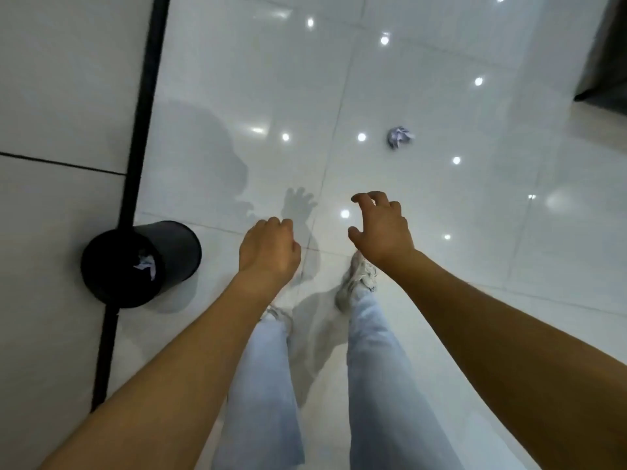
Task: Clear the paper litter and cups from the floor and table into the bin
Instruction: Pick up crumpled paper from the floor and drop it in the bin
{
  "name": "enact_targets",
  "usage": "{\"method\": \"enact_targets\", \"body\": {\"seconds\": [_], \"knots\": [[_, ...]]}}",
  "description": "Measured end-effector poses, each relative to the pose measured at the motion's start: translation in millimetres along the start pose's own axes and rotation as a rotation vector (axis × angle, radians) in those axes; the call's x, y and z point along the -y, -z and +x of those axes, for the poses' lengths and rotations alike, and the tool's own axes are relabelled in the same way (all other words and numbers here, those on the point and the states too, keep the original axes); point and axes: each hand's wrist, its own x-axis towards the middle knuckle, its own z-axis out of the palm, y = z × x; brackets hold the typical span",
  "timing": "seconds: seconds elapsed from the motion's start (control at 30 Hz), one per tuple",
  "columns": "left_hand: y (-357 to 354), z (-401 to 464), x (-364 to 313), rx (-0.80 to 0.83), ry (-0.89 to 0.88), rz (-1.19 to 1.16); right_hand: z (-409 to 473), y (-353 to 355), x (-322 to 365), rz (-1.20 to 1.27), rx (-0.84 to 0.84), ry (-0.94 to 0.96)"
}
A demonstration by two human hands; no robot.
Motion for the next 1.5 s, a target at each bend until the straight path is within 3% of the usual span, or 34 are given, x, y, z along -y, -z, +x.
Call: {"method": "enact_targets", "body": {"seconds": [0.27, 0.53, 1.13, 1.3, 1.5], "knots": [[15.8, 74.0, -140.5, 0.052, -0.131, 0.106, 22.8, 70.6, -129.0, 0.117, -0.008, -0.13], [50.3, 147.4, -207.5, 0.031, -0.201, 0.163, 63.9, 110.6, -177.6, 0.21, -0.024, -0.191], [127.7, 321.5, -242.7, 0.187, -0.298, 0.352, 206.6, 172.0, -189.8, 0.42, -0.08, -0.383], [108.0, 362.7, -246.0, 0.224, -0.3, 0.282, 248.7, 155.2, -206.5, 0.397, -0.032, -0.357], [43.8, 426.8, -225.1, 0.165, -0.334, 0.278, 325.8, 79.8, -234.8, 0.288, 0.081, -0.296]]}}
